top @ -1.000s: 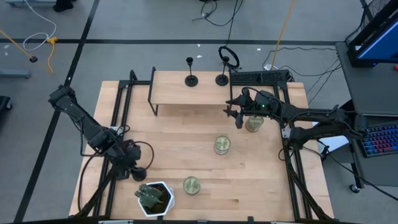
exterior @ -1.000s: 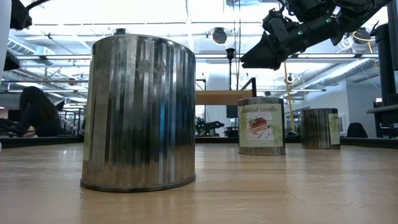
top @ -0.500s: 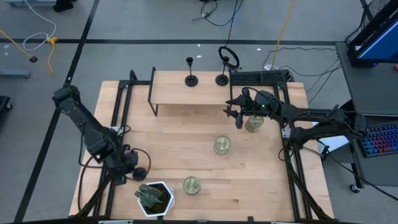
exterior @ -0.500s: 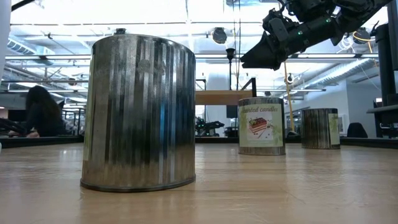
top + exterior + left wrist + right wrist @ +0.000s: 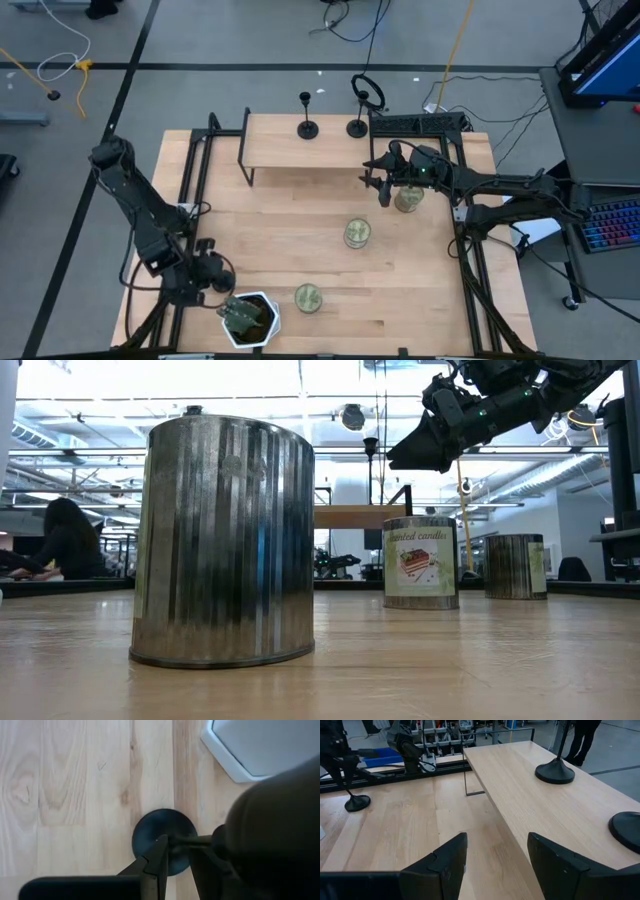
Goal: Pick & Place candle stick holders
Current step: Put the candle holder on the shelf
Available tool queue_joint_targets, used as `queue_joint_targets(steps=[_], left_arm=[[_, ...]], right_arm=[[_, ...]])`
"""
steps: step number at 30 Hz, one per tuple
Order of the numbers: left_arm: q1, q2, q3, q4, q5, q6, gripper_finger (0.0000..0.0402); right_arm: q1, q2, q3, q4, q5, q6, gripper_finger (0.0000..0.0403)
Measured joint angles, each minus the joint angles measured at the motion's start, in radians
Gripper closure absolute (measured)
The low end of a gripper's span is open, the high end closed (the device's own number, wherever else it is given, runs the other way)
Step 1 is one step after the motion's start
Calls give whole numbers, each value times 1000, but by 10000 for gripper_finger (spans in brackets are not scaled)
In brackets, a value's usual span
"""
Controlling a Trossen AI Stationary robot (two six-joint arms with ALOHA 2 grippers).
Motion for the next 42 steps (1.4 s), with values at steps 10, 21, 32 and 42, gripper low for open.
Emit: queue_joint_targets(steps=[10, 21, 32, 42], left_arm=[[-9, 8, -3, 18, -86, 80, 326], [22, 6, -1, 86, -159, 70, 379], [297, 4, 217, -116, -190, 276, 381], [655, 4, 561, -225, -250, 813, 383]], right_arm=[[0, 0, 0, 0, 0, 0, 202], [0, 0, 0, 9, 1, 0, 202], [0, 0, 0, 68, 2, 1, 202], [0, 0, 0, 67, 2, 1, 202]])
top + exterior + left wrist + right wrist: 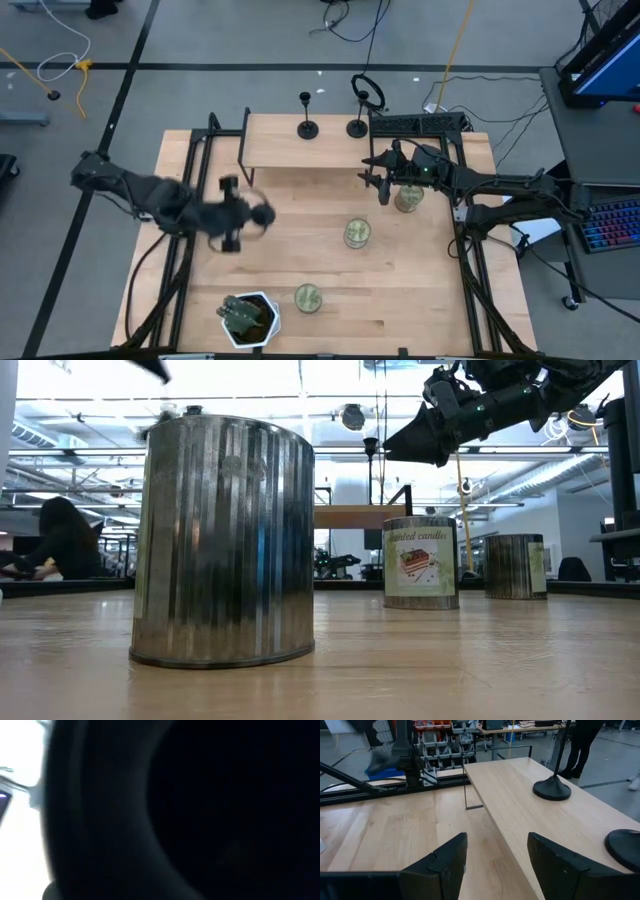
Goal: Pick & Place candle stick holders
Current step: Put the candle holder on the shelf
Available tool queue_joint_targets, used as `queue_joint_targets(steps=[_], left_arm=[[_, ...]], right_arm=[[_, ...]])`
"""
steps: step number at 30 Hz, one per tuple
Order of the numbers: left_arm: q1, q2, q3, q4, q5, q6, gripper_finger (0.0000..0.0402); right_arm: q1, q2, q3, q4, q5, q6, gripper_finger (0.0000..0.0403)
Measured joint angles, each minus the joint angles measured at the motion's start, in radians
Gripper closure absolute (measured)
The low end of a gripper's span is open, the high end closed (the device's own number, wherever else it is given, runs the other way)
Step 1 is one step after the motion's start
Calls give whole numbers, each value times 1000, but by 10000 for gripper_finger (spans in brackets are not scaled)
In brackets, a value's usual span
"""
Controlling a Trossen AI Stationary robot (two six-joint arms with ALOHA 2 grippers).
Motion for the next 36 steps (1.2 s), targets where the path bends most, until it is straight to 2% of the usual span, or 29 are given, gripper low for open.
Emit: queue_joint_targets(steps=[4, 9, 14, 19, 27, 36], left_arm=[[193, 9, 79, 25, -4, 136, 382], [464, 8, 105, 73, 28, 193, 387], [727, 30, 106, 148, 223, 258, 384], [925, 100, 106, 237, 404, 316, 386], [1118, 227, 105, 237, 466, 332, 388], [1185, 272, 104, 259, 469, 337, 379]], right_arm=[[0, 0, 0, 0, 0, 0, 202], [0, 0, 0, 0, 0, 0, 202], [0, 0, 0, 0, 0, -2, 202], [0, 0, 0, -1, 1, -4, 202], [0, 0, 0, -9, 1, -6, 202], [0, 0, 0, -16, 1, -12, 202]])
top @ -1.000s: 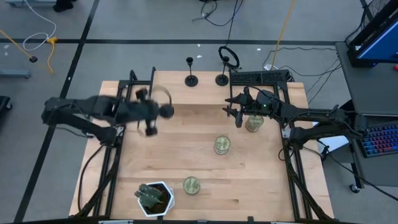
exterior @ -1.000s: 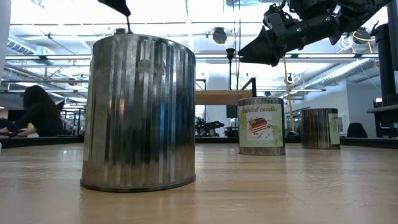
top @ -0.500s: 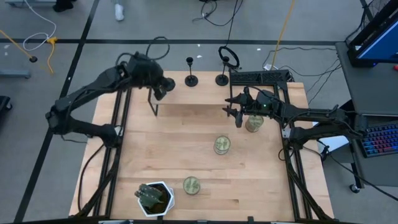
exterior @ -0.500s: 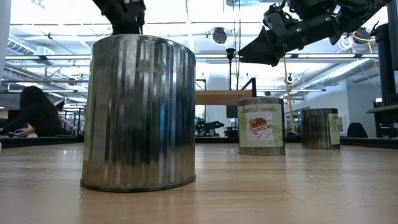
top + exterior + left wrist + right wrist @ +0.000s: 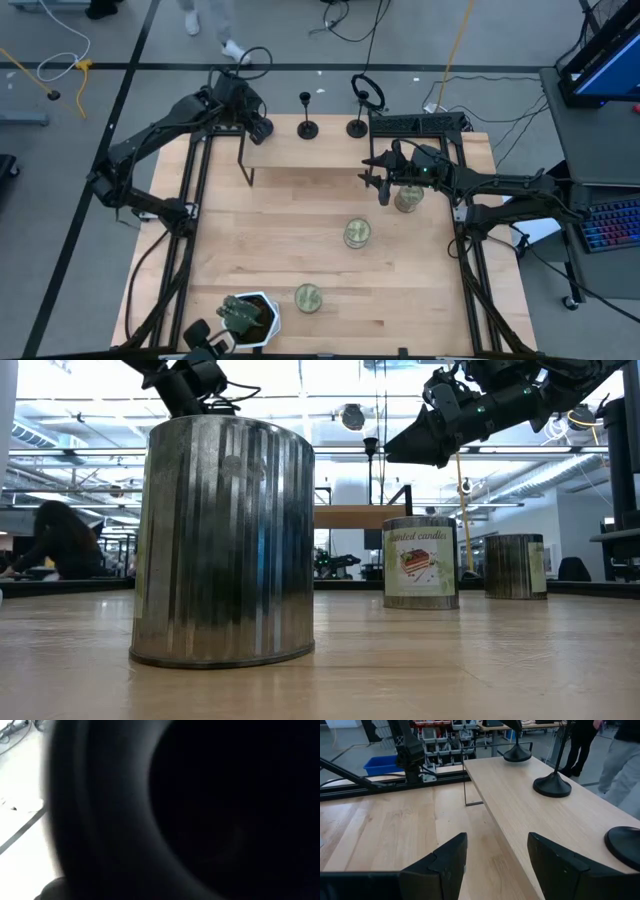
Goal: Pick & Place candle stick holders
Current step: Put the candle holder on the shelf
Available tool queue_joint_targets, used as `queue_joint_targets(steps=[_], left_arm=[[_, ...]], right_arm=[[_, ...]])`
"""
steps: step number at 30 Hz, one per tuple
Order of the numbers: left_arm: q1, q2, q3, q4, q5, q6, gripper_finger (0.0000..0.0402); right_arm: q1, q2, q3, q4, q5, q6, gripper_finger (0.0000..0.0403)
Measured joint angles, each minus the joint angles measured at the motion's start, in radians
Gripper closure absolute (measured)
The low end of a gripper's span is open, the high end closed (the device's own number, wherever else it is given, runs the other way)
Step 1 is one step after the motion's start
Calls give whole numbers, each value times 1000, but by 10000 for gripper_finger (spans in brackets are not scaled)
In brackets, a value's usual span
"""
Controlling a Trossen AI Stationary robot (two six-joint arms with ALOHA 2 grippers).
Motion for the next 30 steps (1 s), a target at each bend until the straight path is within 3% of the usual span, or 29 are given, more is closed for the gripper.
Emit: queue_joint_targets(steps=[30], left_arm=[[4, 0, 0, -20, 4, -91, 376]], right_arm=[[0, 0, 0, -9, 0, 0, 202]])
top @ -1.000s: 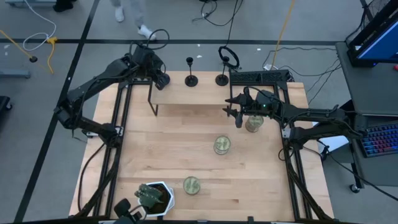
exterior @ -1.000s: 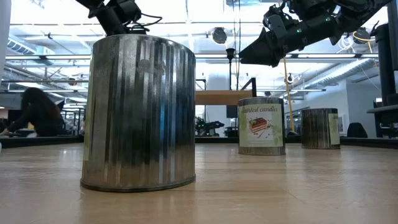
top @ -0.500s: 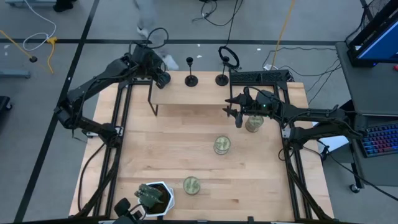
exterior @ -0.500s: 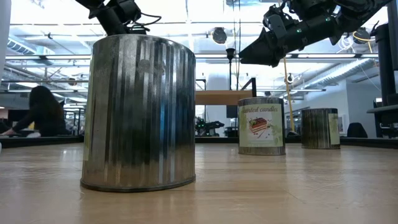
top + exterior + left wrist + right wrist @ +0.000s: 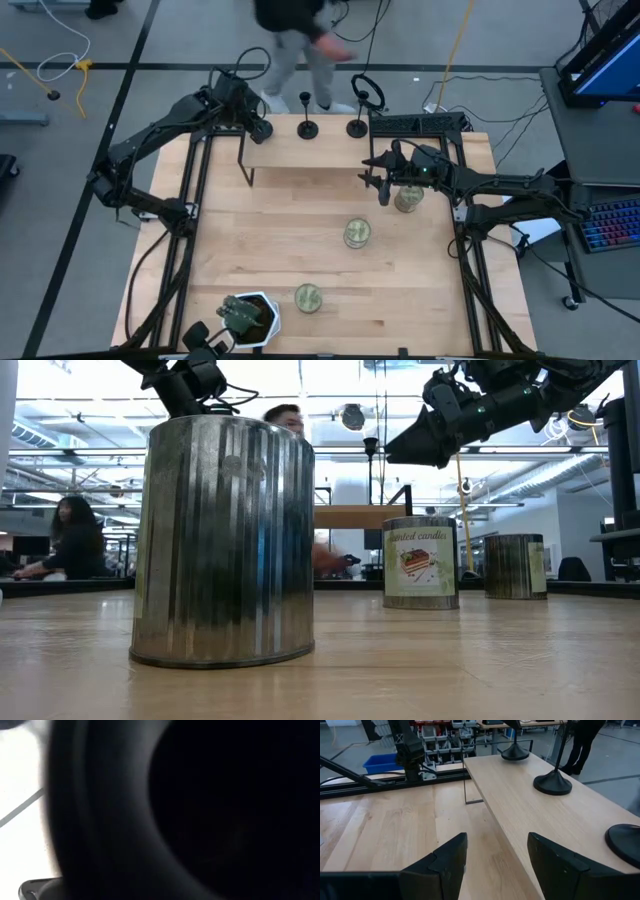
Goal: Pick & Place candle stick holders
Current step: Put the candle holder on the shelf
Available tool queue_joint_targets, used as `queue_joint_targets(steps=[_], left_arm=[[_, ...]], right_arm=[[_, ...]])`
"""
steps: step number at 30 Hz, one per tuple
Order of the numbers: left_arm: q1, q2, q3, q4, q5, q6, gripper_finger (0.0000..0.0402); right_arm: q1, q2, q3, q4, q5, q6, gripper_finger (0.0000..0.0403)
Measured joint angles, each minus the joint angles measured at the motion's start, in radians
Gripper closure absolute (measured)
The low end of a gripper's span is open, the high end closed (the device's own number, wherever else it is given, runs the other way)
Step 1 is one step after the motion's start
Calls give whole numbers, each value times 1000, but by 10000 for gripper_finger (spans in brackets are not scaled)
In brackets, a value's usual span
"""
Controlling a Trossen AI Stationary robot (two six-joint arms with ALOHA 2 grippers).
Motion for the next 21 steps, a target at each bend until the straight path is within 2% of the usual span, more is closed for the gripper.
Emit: queue_joint_targets(steps=[21], left_arm=[[0, -1, -32, 79, -4, 1, 375]], right_arm=[[0, 0, 0, -3, 0, 7, 202]])
